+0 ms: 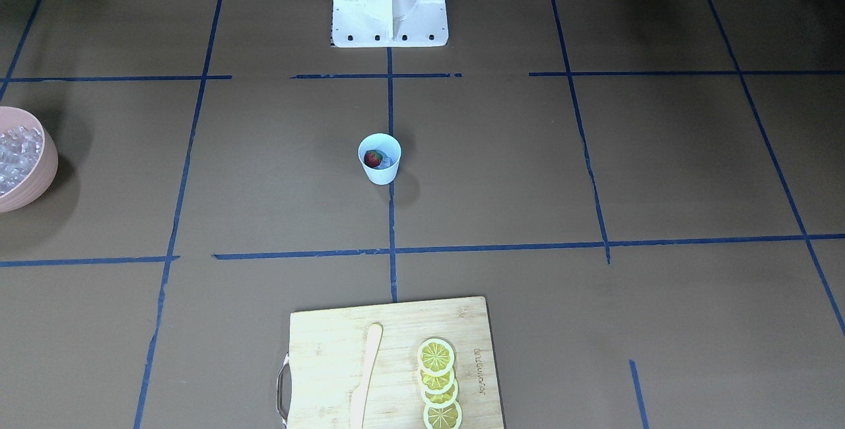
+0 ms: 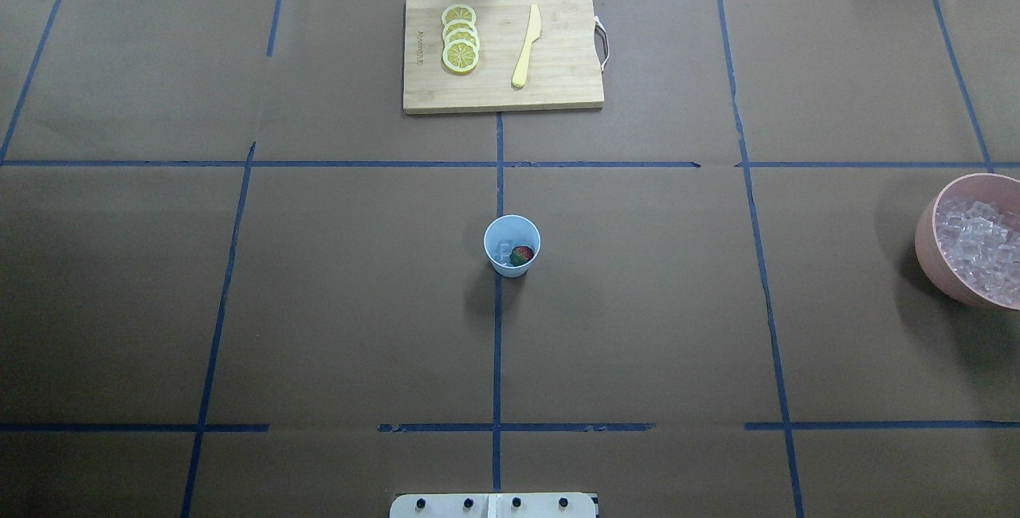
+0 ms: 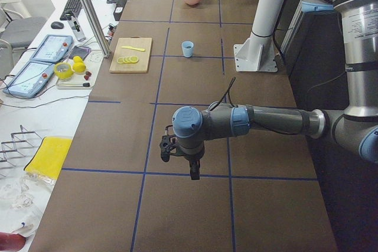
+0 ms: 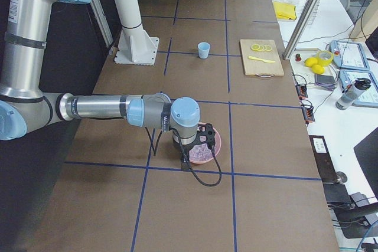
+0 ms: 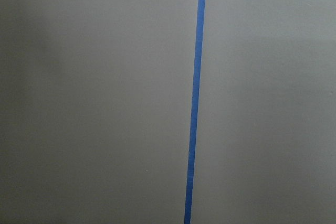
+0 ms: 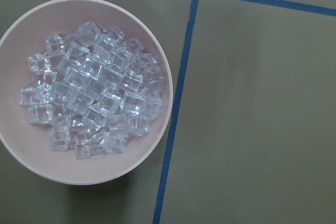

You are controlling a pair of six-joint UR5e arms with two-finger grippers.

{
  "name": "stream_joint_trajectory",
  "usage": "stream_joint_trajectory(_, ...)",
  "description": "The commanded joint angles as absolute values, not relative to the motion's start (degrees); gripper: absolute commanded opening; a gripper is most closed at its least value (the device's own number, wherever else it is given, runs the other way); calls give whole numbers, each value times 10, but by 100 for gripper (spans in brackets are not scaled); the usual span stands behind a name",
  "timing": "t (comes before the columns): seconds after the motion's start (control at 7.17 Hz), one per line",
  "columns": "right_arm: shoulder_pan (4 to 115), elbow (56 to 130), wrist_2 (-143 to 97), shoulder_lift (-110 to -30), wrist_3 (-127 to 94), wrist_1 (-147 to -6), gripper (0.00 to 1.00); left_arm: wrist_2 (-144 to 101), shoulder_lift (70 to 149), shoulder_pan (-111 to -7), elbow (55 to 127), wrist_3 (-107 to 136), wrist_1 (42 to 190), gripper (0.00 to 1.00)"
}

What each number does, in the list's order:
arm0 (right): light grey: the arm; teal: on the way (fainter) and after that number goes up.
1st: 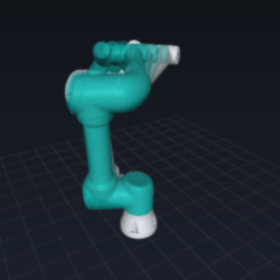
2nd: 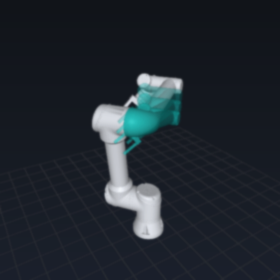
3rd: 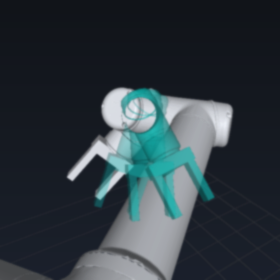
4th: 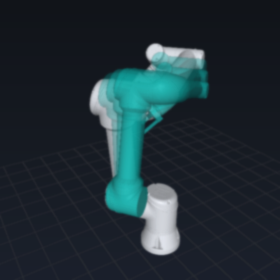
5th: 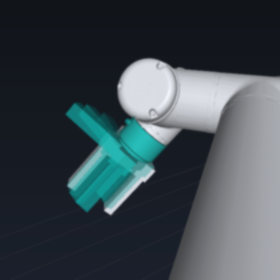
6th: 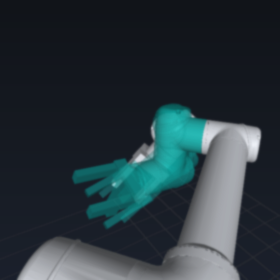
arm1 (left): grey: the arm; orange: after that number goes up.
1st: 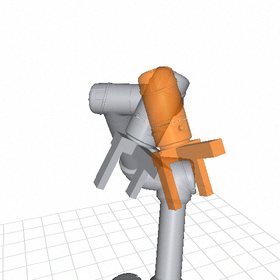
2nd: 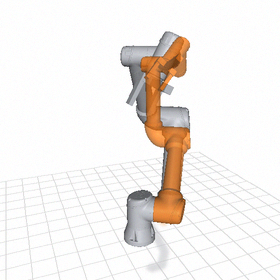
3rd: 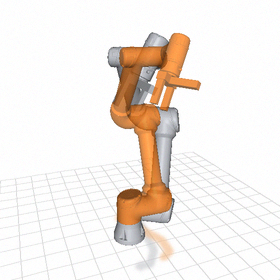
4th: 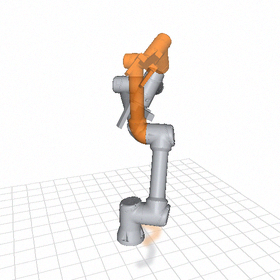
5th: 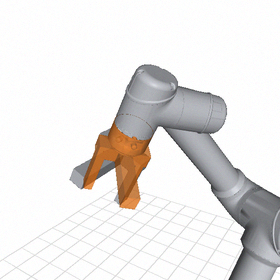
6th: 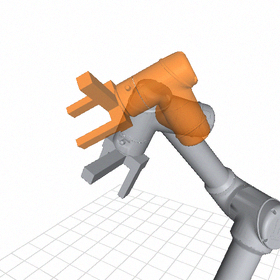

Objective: Put ice and strawberries in cup

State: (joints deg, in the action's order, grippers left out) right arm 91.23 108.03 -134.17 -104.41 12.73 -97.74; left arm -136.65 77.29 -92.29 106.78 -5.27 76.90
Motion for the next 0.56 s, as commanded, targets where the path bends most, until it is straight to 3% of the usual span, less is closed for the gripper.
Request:
stream_joint_trajectory(0.0, 912, 1078, -1343, -1043, 127, -971, 100, -1365, 773, -923, 1070, -53, 770, 100)
stream_joint_trajectory(0.42, 912, 1078, -1343, -1044, 127, -964, 100, -1365, 776, -922, 1064, -53, 770, 100)
